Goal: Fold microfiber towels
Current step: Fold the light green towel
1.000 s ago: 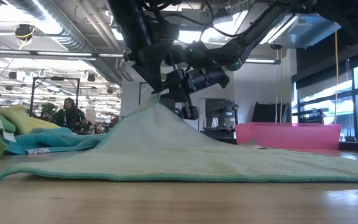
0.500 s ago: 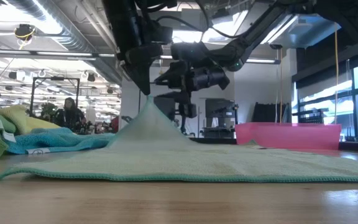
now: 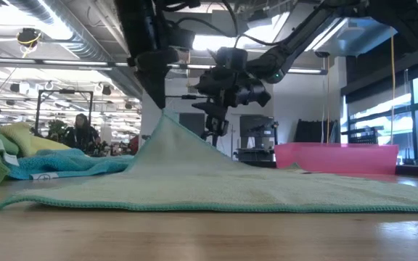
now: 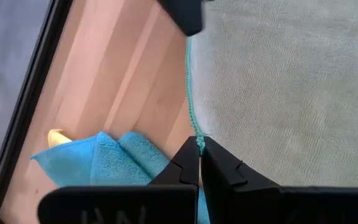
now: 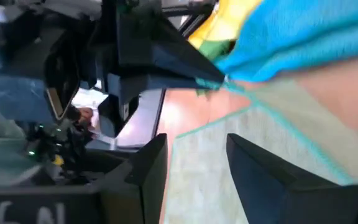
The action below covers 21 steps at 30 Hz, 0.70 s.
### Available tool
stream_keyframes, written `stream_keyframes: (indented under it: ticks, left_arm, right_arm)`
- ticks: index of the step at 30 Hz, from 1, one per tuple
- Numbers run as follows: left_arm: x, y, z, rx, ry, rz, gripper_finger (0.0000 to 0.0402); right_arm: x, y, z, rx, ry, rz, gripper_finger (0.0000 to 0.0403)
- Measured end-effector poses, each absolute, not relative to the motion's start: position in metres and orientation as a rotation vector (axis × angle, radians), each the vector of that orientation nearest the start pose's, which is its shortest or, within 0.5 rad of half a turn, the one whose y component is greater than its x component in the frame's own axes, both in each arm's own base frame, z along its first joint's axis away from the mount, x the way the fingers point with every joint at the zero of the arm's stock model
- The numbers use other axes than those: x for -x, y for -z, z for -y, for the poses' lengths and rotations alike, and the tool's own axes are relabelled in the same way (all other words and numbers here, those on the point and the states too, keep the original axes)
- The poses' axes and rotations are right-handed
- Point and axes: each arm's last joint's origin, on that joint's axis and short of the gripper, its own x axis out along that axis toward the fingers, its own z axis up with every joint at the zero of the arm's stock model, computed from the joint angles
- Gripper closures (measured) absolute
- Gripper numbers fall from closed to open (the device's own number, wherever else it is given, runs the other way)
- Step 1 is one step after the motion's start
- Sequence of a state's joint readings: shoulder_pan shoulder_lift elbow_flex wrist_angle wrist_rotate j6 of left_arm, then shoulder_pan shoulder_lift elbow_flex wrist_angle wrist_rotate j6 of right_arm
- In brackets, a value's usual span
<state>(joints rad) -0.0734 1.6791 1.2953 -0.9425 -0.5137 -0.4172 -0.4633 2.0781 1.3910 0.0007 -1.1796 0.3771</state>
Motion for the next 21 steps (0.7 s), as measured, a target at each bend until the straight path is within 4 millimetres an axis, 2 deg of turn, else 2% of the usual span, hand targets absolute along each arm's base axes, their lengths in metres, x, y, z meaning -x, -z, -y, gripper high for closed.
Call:
stream_keyframes:
  ticks: [7, 11, 16, 18, 21]
  left_arm:
    - [-0.308, -0.247, 0.014, -0.054, -0.634, -1.204, 0.0402]
    - [-0.301, -0.262, 0.014, -0.043, -0.634, -1.155, 0.0401]
    - [-0.289, -0.280, 0.012, -0.035, -0.648, -1.093, 0.0401]
    - [-0.286, -0.284, 0.011, -0.036, -0.651, -1.079, 0.0401]
    - [-0.284, -0.287, 0.011, -0.032, -0.650, -1.068, 0.0401]
  right_arm:
    - [-0.426, -0.209, 0.161, -0.594, -0.564, -0.531, 0.0234]
    - [-0.431, -0.230, 0.158, -0.383, -0.467, -0.606, 0.0234]
    - [-0.421, -0.253, 0.159, -0.116, -0.298, -0.856, 0.0234]
    - [-0.412, -0.256, 0.161, -0.097, -0.298, -0.941, 0.0234]
    - [-0.395, -0.254, 0.170, -0.168, -0.319, -1.034, 0.0234]
